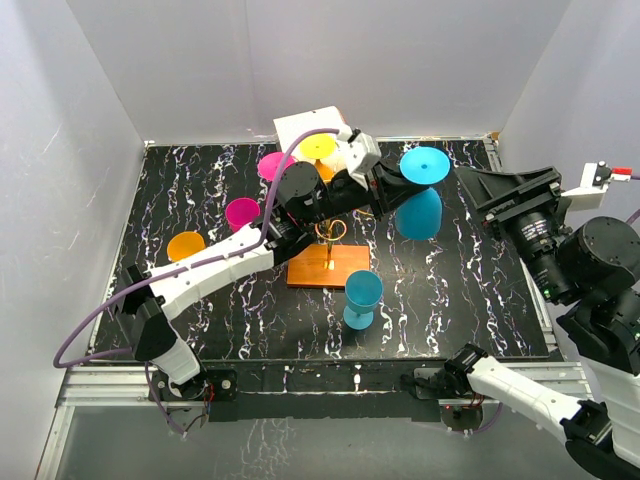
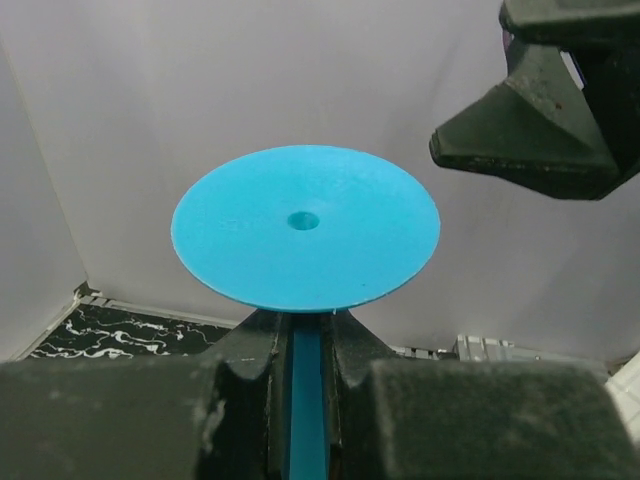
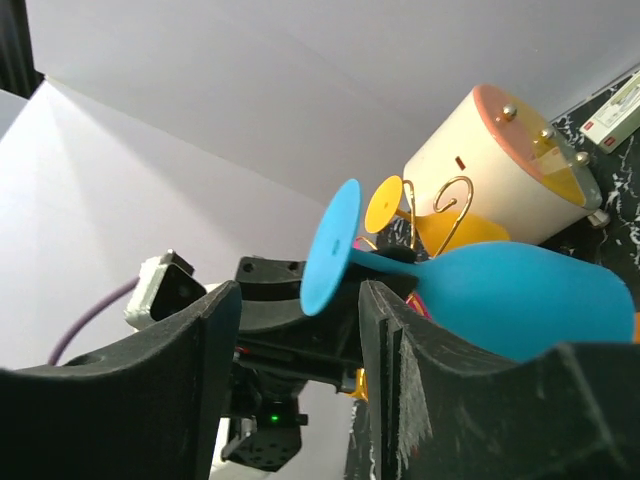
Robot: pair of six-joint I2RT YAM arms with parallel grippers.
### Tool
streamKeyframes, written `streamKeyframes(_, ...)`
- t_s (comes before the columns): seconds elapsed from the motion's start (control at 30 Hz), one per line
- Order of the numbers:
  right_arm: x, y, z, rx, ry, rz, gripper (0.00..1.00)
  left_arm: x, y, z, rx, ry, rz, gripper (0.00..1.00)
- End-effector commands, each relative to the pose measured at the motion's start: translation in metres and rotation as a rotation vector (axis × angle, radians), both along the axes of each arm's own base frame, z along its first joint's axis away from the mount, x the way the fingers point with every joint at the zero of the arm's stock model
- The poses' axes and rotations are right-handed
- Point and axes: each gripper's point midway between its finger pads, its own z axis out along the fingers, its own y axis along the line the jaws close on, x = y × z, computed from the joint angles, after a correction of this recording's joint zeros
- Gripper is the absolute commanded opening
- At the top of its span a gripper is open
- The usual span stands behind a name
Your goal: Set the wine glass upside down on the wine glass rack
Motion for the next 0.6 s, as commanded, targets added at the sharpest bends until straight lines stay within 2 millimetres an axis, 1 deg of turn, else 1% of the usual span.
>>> streamKeyframes(0.0,-0.002,0.001,0.017,0.137,-0.028,0.007,0.47,-0.034,0.022,0.049,-0.095,-0.211,-0.034,0.00)
streamKeyframes(0.2,0.009,0.008,-0.005,0.077,0.055,-0.004,0.44,-0.044,0.022,0.048,-0.101,-0.270,-0.053,0.00)
streamKeyframes(0.43,0.017,0.010,-0.033,0.028,0.121,-0.025,0.43,-0.042,0.021,0.045,-0.090,-0.277,-0.044,0.00)
streamKeyframes(0.5,0.018,0.011,-0.036,0.027,0.124,-0.023,0.40,-0.041,0.020,0.043,-0.088,-0.277,-0.045,0.00)
streamKeyframes(0.57,0.019,0.014,-0.038,0.026,0.123,-0.015,0.36,-0.042,0.018,0.042,-0.086,-0.273,-0.054,0.00)
